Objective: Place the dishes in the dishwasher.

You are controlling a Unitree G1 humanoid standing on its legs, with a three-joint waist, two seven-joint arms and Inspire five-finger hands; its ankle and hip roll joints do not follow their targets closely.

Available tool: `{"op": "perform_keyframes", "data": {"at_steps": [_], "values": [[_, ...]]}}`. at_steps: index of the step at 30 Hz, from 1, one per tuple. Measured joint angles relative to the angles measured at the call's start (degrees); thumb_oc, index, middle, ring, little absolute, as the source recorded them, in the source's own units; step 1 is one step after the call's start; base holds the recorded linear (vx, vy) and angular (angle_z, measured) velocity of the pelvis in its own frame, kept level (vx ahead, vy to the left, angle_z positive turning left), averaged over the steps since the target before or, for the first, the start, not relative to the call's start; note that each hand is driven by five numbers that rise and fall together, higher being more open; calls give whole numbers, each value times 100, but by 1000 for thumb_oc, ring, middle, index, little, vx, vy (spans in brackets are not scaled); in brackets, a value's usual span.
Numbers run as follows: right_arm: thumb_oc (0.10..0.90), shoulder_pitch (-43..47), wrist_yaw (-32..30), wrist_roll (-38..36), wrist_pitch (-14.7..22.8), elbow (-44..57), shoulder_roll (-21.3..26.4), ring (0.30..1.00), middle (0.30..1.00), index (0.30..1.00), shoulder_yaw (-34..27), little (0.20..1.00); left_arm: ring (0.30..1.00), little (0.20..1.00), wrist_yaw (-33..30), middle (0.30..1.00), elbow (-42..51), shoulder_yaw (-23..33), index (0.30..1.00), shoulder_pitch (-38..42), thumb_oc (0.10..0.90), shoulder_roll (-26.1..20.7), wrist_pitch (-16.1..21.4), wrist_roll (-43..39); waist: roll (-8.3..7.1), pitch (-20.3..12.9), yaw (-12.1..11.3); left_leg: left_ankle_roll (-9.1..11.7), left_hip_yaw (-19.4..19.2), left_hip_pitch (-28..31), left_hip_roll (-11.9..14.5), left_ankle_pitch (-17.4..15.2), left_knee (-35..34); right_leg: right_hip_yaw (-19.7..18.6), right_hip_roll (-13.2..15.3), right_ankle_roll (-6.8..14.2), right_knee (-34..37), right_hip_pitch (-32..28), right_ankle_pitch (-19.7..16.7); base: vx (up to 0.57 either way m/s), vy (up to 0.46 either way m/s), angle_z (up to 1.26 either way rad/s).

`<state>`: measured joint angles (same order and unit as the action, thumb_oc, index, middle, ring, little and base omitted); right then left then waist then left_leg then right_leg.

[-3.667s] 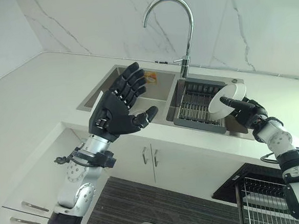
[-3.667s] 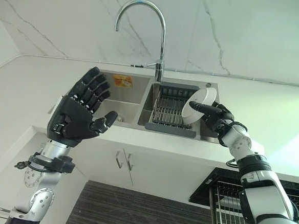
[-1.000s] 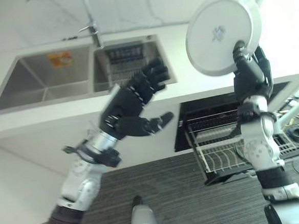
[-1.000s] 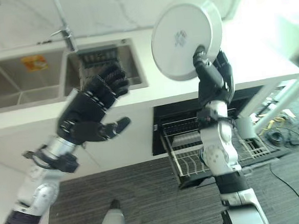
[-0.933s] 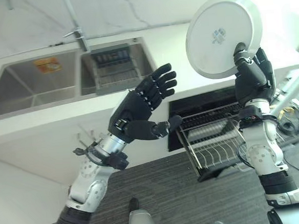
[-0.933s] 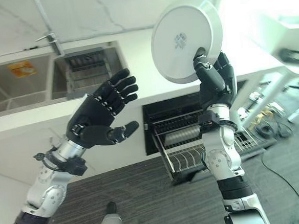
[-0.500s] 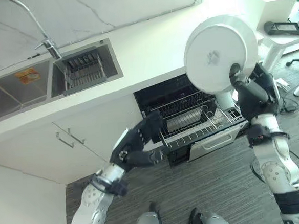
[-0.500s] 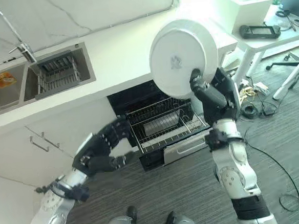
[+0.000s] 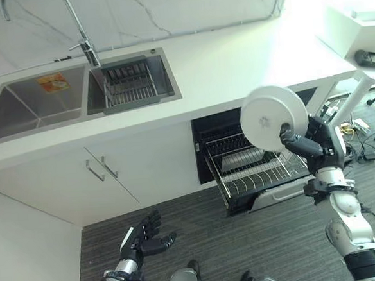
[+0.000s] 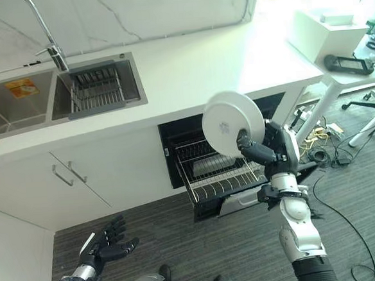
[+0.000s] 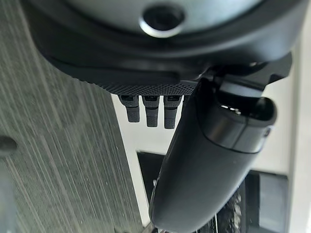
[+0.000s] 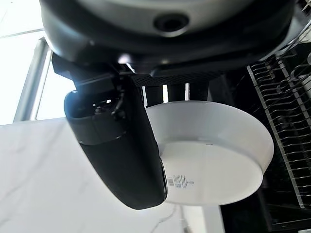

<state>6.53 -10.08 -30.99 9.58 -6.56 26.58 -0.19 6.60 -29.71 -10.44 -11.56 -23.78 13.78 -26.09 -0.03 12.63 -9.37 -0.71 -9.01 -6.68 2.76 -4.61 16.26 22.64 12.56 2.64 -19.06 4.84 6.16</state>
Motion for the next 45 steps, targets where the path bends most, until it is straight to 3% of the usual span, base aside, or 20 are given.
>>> {"op": "perform_keyframes", "data": {"at_steps": [2,3,5,6,7,10,12,15,16,19,21,23,25,26,28,35,45], "values": [[400,-6,7,180,54,-141,-30,300,300,300,-22,300,900,900,37,900,-227,1,900,81,800,73,42,-1,15,-5,67,-155,200,-11,-139,-129,33,34,-44,112,196,-171,-275,64,68,20],[400,-29,8,396,105,-286,-149,300,300,300,-16,300,900,900,29,900,-518,134,900,127,800,161,46,34,26,3,166,-208,293,-26,-107,-170,150,-351,-59,177,44,-84,-475,46,-126,22],[400,-68,18,638,170,-332,-162,300,300,300,2,300,900,900,25,900,-640,181,900,128,800,133,41,59,15,27,130,-159,270,-73,-158,-263,250,-717,87,301,-117,161,-369,35,-232,2],[400,-35,24,787,344,-330,-111,300,300,300,-2,300,900,900,25,900,-654,194,900,189,800,135,40,58,-45,35,164,-216,283,-276,-197,-359,456,-868,250,464,-424,508,-245,60,-247,2],[400,-2,25,886,386,-330,-107,300,300,300,4,300,900,900,18,900,-743,216,900,295,800,130,26,58,-66,118,238,-258,282,-373,-289,-367,550,-1066,412,447,-351,744,-178,102,-305,16],[400,-44,-43,1187,367,-346,-163,300,300,300,57,300,900,900,0,900,-795,316,900,390,800,144,-8,53,-120,214,312,-285,382,-407,-371,-373,609,-1375,595,831,75,1169,-468,98,-391,25],[400,-166,-46,1281,367,-355,-130,300,300,300,44,300,900,900,7,900,-681,468,900,368,800,159,-5,53,-239,240,292,-181,619,-414,-382,-340,618,-1364,503,792,87,1115,-496,80,-377,59],[400,-157,-45,1424,366,-462,-44,300,300,300,29,300,900,900,2,900,-713,596,900,245,800,214,-14,47,-384,227,174,-64,725,-429,-264,-358,586,-810,281,540,175,506,-500,87,-245,44],[400,-131,-37,1579,345,-470,23,300,300,300,30,300,900,900,-2,900,-815,725,900,165,800,381,-96,-78,-287,230,194,20,741,-429,-129,-360,552,-739,158,398,206,488,-516,83,-247,29],[400,-235,-33,1839,253,-549,128,300,300,300,-3,300,900,900,-6,900,-838,1179,900,-234,800,846,-142,-281,-229,186,287,224,357,-225,370,-99,49,-441,-8,41,2,445,-257,39,-244,37],[400,-262,-44,1955,166,-757,364,300,300,300,-85,300,900,900,34,900,-864,1019,900,-400,800,977,-162,-287,-126,126,291,271,177,-165,665,151,-226,-181,-141,-157,-183,450,-79,-30,-187,55],[400,-274,-69,1956,89,-1234,584,300,300,300,-203,300,900,900,92,900,-1489,1032,900,-137,800,1216,-144,-293,-23,56,319,380,-348,-119,995,303,-352,289,-34,-331,-263,403,87,-13,-25,82],[400,-244,-96,1959,49,-1380,596,300,300,300,-228,300,900,900,155,900,-1602,1019,900,-90,800,1220,-151,-294,21,31,315,448,-304,-80,1003,334,-318,346,9,-314,-297,435,119,16,48,41],[400,-196,-97,1965,50,-1577,612,300,300,300,-210,300,900,900,159,900,-1846,1010,900,-47,800,1204,-149,-295,89,-9,333,691,-179,74,894,333,-458,331,101,-215,-438,477,180,38,56,22],[400,-115,-78,1961,41,-1785,630,300,300,300,-157,300,900,900,149,900,-2046,1008,900,25,800,1156,-149,-299,92,-12,324,655,-185,86,787,301,-425,262,246,-64,-507,480,214,35,44,13],[400,-16,-17,2000,41,-2192,631,300,300,300,212,300,900,900,123,900,-2161,1069,900,-10,800,893,-135,-526,82,-126,278,524,-175,-47,592,148,-186,-3,352,96,-445,502,97,48,40,5],[400,751,-558,2932,1,-3184,759,300,300,300,1096,300,900,900,33,900,-2212,1077,900,8,800,876,-139,-731,93,-209,195,464,-105,-256,598,174,-93,60,353,87,-422,609,28,2,-7,3]]}}
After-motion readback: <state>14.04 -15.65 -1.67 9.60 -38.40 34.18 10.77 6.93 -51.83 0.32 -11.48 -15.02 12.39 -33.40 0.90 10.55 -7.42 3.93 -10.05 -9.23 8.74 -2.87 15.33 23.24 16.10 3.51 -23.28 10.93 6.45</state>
